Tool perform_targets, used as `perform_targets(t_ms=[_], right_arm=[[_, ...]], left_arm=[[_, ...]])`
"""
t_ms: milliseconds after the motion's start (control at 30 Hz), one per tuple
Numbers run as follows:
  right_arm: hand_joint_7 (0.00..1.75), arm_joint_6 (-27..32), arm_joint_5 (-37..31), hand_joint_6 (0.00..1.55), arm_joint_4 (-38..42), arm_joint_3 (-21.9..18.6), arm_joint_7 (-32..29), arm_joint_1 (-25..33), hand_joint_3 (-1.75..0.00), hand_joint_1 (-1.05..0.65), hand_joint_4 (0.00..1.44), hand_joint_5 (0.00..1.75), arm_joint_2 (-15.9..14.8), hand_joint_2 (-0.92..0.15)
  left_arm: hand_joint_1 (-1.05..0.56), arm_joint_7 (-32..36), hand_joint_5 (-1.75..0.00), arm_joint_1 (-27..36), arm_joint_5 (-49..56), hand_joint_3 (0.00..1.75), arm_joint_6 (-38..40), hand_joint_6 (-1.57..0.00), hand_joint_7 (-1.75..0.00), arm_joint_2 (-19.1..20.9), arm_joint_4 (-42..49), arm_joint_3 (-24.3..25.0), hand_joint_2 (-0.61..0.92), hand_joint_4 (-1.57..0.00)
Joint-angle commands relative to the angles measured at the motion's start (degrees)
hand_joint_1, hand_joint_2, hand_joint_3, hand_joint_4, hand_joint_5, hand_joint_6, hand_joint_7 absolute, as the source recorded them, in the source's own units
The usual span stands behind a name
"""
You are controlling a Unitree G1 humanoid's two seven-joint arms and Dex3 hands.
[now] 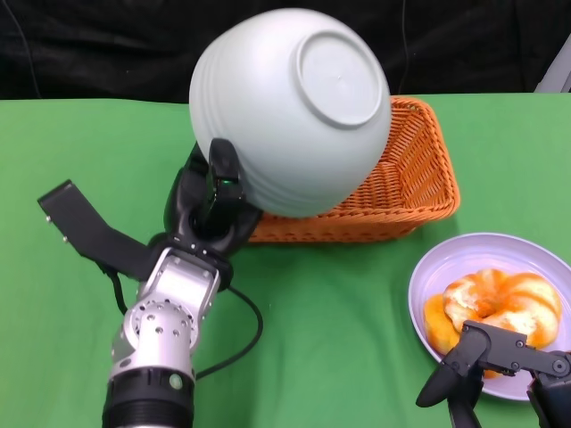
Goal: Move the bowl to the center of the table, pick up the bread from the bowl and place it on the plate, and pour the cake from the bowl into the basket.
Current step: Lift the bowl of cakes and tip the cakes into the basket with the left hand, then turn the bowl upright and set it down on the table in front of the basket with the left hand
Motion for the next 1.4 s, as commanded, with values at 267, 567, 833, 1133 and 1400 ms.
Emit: perform_targets(t_ms=[267, 567, 833, 1133, 1400], right_arm=[[1.24, -0.7, 0.7, 0.85, 0.2, -0.5, 0.0, 0.2, -1.54, 0.09, 0.85, 1.70, -0.5, -0.23], [1.25, -0.8, 0.1, 0.85, 0.2, -0.5, -0.2, 0.2, -1.54, 0.08, 0.84, 1.70, -0.5, -0.23], [1.25, -1.0, 0.4, 0.84, 0.2, -0.7, -0.2, 0.0, -1.55, 0.08, 0.84, 1.68, -0.6, -0.23], [1.25, -0.4, 0.3, 0.83, -0.4, -0.5, -0.2, 0.0, -1.54, 0.07, 0.82, 1.65, -0.2, -0.23], [1.26, -1.0, 0.6, 0.83, -0.3, -0.5, -0.3, -0.3, -1.56, 0.07, 0.81, 1.64, -0.1, -0.22]], left_arm=[[-0.26, -7.2, -1.75, 0.0, 6.6, 1.70, -2.9, -0.92, -1.75, 3.6, -4.7, -3.4, 0.29, -1.12], [-0.18, -12.5, -1.75, 4.4, 17.0, 1.68, -7.9, -0.97, -1.62, 9.3, -11.6, -9.0, 0.24, -1.09], [-0.14, -16.0, -1.75, 7.7, 29.5, 1.51, -18.6, -0.98, -1.61, 16.0, -16.1, -15.3, 0.32, -1.07], [-0.09, -17.3, -1.75, 12.6, 47.9, 1.61, -46.2, -0.95, -1.69, 26.0, -18.4, -22.8, 0.30, -1.08], [-0.14, -12.5, -1.75, 15.5, 63.2, 1.57, -62.1, -0.84, -1.75, 35.1, -19.5, -24.0, 0.22, -1.00]])
